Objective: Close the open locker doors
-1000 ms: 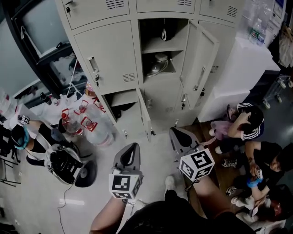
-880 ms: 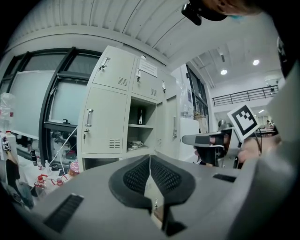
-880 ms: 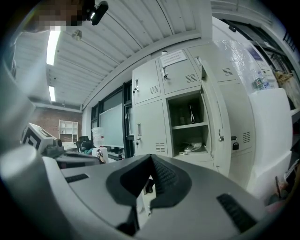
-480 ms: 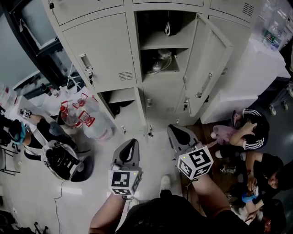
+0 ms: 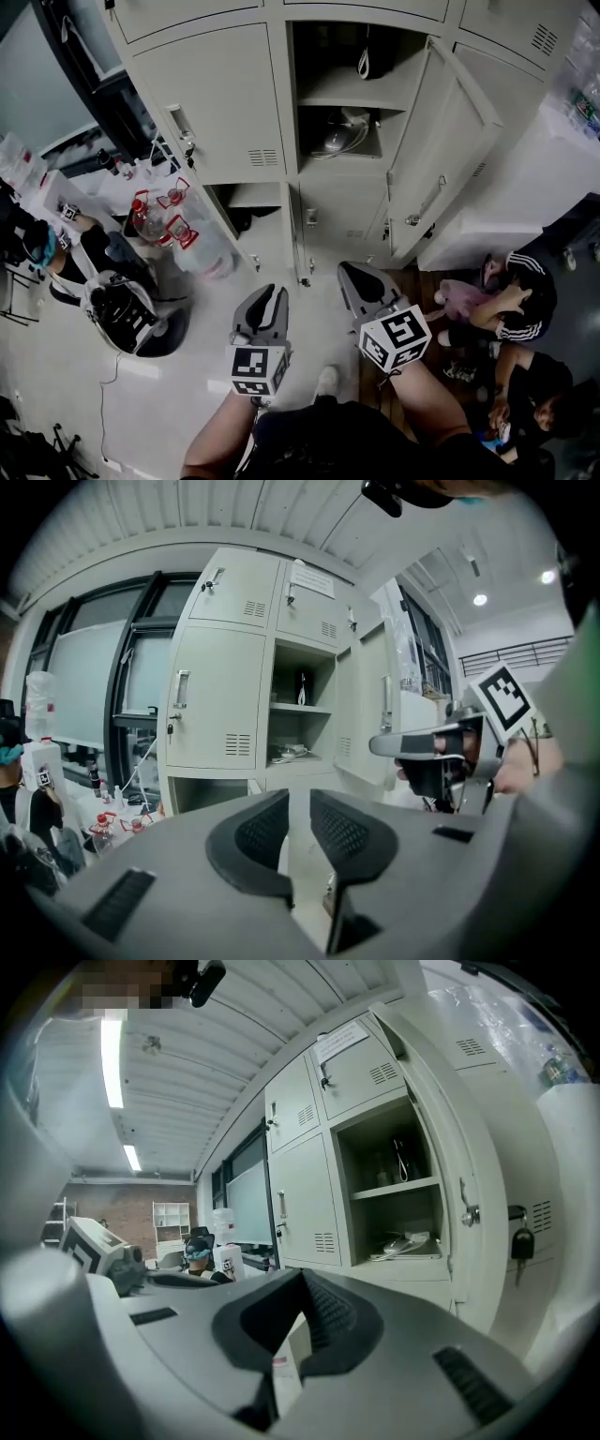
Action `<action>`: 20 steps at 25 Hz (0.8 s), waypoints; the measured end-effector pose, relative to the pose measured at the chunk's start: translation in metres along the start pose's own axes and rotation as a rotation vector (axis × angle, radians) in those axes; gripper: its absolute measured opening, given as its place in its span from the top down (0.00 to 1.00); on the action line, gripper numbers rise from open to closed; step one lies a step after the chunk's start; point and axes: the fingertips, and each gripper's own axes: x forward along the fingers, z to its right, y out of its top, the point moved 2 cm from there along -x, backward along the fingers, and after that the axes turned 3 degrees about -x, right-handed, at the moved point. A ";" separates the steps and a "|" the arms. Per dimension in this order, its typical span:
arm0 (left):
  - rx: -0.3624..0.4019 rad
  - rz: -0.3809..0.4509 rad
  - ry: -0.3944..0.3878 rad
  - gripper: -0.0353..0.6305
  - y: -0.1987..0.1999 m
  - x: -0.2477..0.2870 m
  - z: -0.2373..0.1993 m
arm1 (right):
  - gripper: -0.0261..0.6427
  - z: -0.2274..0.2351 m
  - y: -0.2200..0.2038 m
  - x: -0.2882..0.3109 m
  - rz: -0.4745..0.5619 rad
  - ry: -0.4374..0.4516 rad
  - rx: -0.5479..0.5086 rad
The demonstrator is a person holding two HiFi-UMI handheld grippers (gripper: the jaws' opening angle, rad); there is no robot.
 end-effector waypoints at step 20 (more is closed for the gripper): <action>0.041 -0.106 0.158 0.58 -0.055 0.081 -0.011 | 0.96 0.027 -0.030 -0.002 -0.046 0.052 -0.002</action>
